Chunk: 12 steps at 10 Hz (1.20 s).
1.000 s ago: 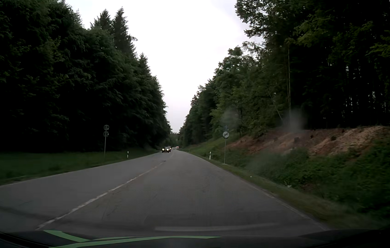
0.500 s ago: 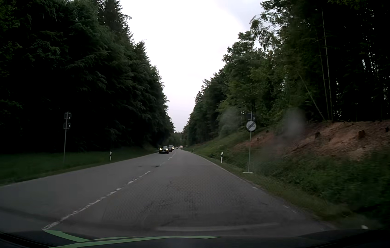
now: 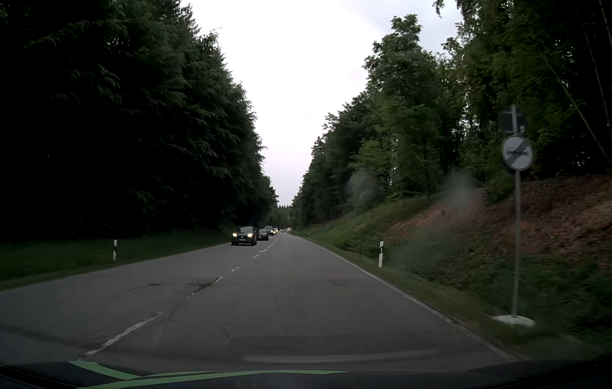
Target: Follow the waypoints while adhering to traffic rules and regulations
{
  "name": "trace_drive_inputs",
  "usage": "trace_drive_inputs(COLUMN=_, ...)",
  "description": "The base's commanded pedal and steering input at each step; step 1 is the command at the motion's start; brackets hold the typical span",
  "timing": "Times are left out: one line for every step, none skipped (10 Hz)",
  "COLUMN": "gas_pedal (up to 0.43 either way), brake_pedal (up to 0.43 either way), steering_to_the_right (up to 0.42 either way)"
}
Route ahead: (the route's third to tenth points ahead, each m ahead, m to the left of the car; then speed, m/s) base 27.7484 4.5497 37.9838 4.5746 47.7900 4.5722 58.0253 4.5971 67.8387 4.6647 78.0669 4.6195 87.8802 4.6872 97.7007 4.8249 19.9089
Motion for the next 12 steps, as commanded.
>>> trace_drive_inputs(gas_pedal=0.059, brake_pedal=0.000, steering_to_the_right=-0.005)
trace_drive_inputs(gas_pedal=0.059, brake_pedal=0.000, steering_to_the_right=-0.005)
trace_drive_inputs(gas_pedal=0.059, brake_pedal=0.000, steering_to_the_right=-0.005)
trace_drive_inputs(gas_pedal=0.059, brake_pedal=0.000, steering_to_the_right=-0.003)
trace_drive_inputs(gas_pedal=0.059, brake_pedal=0.000, steering_to_the_right=-0.002)
trace_drive_inputs(gas_pedal=0.059, brake_pedal=0.000, steering_to_the_right=-0.001)
trace_drive_inputs(gas_pedal=0.059, brake_pedal=0.000, steering_to_the_right=0.000)
trace_drive_inputs(gas_pedal=0.059, brake_pedal=0.000, steering_to_the_right=0.000)
trace_drive_inputs(gas_pedal=0.059, brake_pedal=0.000, steering_to_the_right=0.000)
trace_drive_inputs(gas_pedal=0.059, brake_pedal=0.000, steering_to_the_right=-0.001)
trace_drive_inputs(gas_pedal=0.059, brake_pedal=0.000, steering_to_the_right=-0.001)
trace_drive_inputs(gas_pedal=0.067, brake_pedal=0.000, steering_to_the_right=-0.002)
